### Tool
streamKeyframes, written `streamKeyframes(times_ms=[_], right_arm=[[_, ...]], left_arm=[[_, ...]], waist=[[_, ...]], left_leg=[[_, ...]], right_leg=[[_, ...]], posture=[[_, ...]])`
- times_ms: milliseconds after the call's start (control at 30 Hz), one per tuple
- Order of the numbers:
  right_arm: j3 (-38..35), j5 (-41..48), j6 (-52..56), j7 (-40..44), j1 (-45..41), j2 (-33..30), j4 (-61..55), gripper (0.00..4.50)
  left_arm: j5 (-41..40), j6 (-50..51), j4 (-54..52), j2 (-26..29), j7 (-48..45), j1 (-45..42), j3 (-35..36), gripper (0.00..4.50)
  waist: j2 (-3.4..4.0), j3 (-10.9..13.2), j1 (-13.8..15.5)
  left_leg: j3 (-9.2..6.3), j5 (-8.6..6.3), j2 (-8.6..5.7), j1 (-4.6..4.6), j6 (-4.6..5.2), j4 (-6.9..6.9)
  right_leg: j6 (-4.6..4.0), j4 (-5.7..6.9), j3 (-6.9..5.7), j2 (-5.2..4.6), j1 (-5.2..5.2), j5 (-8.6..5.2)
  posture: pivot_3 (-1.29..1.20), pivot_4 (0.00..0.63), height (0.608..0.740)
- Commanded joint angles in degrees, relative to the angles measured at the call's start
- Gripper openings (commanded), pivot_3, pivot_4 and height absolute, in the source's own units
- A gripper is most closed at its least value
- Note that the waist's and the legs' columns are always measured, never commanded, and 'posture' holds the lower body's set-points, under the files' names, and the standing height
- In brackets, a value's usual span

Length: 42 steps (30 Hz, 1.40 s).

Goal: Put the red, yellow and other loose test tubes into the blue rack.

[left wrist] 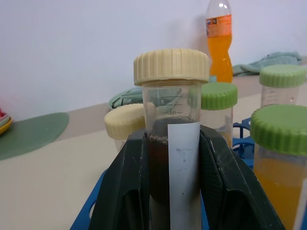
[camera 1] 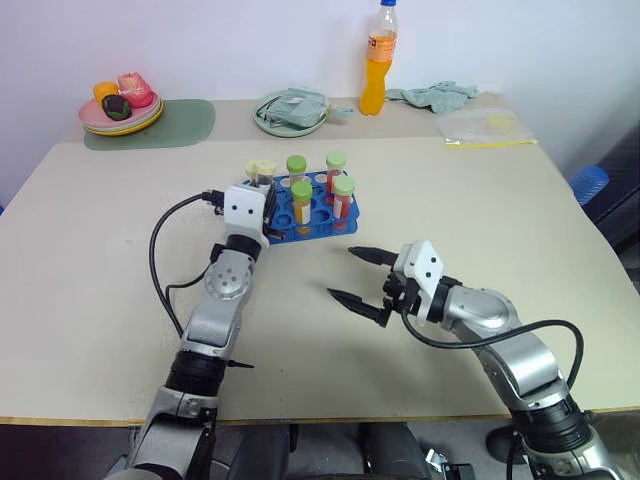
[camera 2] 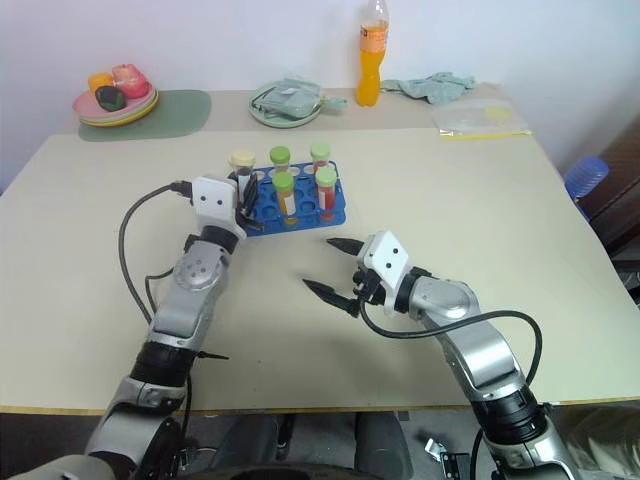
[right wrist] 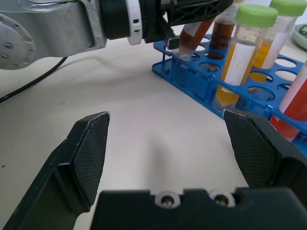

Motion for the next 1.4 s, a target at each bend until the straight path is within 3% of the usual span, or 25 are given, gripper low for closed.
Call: streamKeyframes(times_ms=[33, 300, 567, 667, 800, 900, 1067, 1167, 1267, 1400], right_arm=[[-0.2, 0.14, -0.61, -0.12, -0.27, 0.35, -2.32, 4.2], [-0.19, -0.08, -0.84, -0.13, -0.46, 0.41, -2.17, 4.2], [-0.24, -0.17, -0.92, -0.01, -1.07, 0.54, -1.89, 4.2], [-0.45, -0.09, -1.13, 0.15, -1.6, 0.59, -1.44, 4.2], [-2.29, 1.58, -0.3, 0.09, -2.24, 0.72, -1.3, 4.2], [-4.63, 3.35, 0.35, 0.61, -2.42, -0.21, -1.43, 4.2], [-13.41, 10.03, 5.0, 1.91, -2.16, -4.04, -2.79, 4.2], [-20.16, 13.06, 7.21, 4.45, -0.19, -9.71, -2.16, 4.2], [-25.83, 13.48, 7.25, 5.64, 1.89, -13.86, 1.46, 4.2], [-30.19, 12.62, 5.8, 7.89, 5.02, -17.54, 6.07, 4.2]], left_arm=[[1.46, -3.87, 3.13, -1.0, -0.02, -1.42, 0.93, 0.84], [-0.86, -16.29, 10.36, -4.26, -2.75, -2.18, 3.26, 0.84], [-0.07, -20.56, 13.8, -4.9, -3.93, -0.88, 4.47, 0.84], [-0.65, -20.93, 13.43, -5.29, -4.5, -0.55, 4.84, 2.16], [-1.64, -19.29, 8.12, -5.05, -4.78, 1.01, 6.09, 4.28], [-5.2, -15.14, -0.25, -4.03, -6.27, 3.43, 7.63, 4.42], [-14.39, -0.07, -18.77, 3.14, -9.21, 8.49, 13.54, 4.42], [-22.48, 11.06, -26.29, 13.86, -15.96, 13.54, 19.81, 4.42], [-27.21, 18.22, -28.15, 22.58, -22.03, 19.37, 24.88, 4.42], [-29.97, 21.35, -26.46, 29.21, -29.44, 25.38, 29.93, 4.42]], waist=[[0.0, 0.0, -0.01], [0.0, 0.0, 0.15], [0.0, 0.0, 0.05], [0.0, 0.0, 0.03], [0.0, 0.0, -0.21], [0.0, 0.0, -0.21], [0.02, 0.0, -0.17], [0.07, -0.01, -0.25], [0.09, -0.02, -0.14], [0.11, 0.01, 0.06]], left_leg=[[0.0, 0.0, 0.0, 0.0, 0.0, 0.0], [-0.01, 0.02, -0.01, 0.0, -0.03, 0.02], [-0.02, 0.01, -0.02, 0.0, -0.02, 0.02], [-0.02, 0.01, -0.02, 0.0, -0.02, 0.01], [-0.04, 0.01, 0.0, 0.02, -0.01, -0.01], [-0.06, 0.01, 0.01, 0.01, -0.01, -0.02], [-0.08, -0.04, 0.02, 0.02, 0.08, -0.02], [-0.06, -0.09, 0.03, 0.02, 0.16, -0.04], [-0.04, -0.12, 0.04, 0.05, 0.21, -0.09], [0.05, -0.18, 0.05, 0.49, 0.3, -0.13]], right_leg=[[0.0, 0.0, 0.0, 0.0, 0.0, 0.0], [0.0, -0.01, -0.03, -0.01, 0.03, 0.0], [0.01, -0.02, -0.04, -0.01, 0.05, 0.0], [0.01, -0.02, -0.05, -0.01, 0.05, 0.0], [0.01, -0.01, -0.05, 0.0, 0.03, 0.0], [0.01, -0.01, -0.04, 0.02, 0.02, 0.0], [0.0, 0.0, -0.03, 0.02, 0.01, 0.0], [0.0, 0.0, -0.02, 0.02, 0.01, 0.0], [-0.01, -0.04, -0.01, 0.03, 0.05, -0.01], [-0.02, -0.19, -0.03, 0.02, 0.54, -0.03]], posture=[[0.0, 0.15, 0.74], [0.0, 0.15, 0.74], [0.0, 0.15, 0.74], [0.0, 0.15, 0.74], [0.0, 0.15, 0.74], [0.0, 0.15, 0.74], [0.0, 0.15, 0.74], [0.0, 0.15, 0.74], [0.0, 0.15, 0.74], [0.0, 0.15, 0.74]])
